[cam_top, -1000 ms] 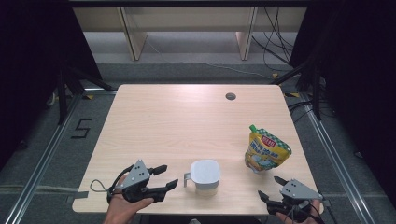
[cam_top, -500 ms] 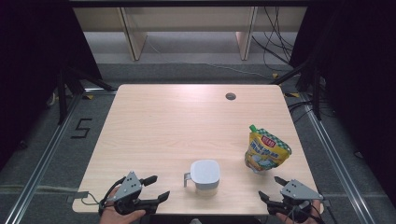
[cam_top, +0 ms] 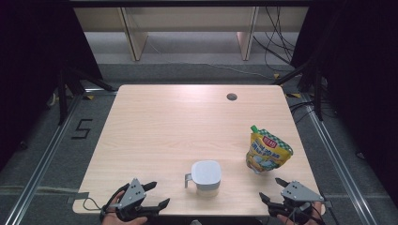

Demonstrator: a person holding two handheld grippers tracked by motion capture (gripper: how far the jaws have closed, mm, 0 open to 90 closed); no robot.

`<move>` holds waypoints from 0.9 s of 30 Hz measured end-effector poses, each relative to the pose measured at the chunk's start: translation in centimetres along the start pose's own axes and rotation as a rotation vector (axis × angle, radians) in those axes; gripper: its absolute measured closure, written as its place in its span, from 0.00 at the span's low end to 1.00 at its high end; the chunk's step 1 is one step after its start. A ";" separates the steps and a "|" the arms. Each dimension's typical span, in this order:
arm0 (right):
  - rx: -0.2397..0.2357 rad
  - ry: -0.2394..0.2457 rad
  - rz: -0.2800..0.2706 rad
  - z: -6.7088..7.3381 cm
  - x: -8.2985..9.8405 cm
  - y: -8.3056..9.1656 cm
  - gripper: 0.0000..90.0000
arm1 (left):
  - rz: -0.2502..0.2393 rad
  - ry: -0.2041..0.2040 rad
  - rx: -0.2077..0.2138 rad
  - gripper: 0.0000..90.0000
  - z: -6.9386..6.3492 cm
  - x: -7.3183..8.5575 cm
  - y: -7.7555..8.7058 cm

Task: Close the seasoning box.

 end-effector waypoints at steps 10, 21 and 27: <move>0.002 0.012 0.011 0.0 0.2 -0.1 0.29 | 0.042 -0.014 0.015 0.31 -0.7 0.9 -1.0; 0.007 0.030 0.009 -0.1 0.2 -0.2 0.28 | 0.068 -0.004 0.010 0.30 -0.6 1.3 -1.2; -0.008 0.028 0.007 0.0 0.2 -0.3 0.28 | 0.090 -0.015 0.008 0.30 -0.2 1.6 -1.2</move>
Point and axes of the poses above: each handheld gripper's, and its own axes: y roughly backward along the jaws, x roughly out of its underside, z roughly to its left, the point moved 7 cm from there along -y, roughly forward along the jaws, and after that the axes turned 2 degrees about -y, right-handed, at the moved point
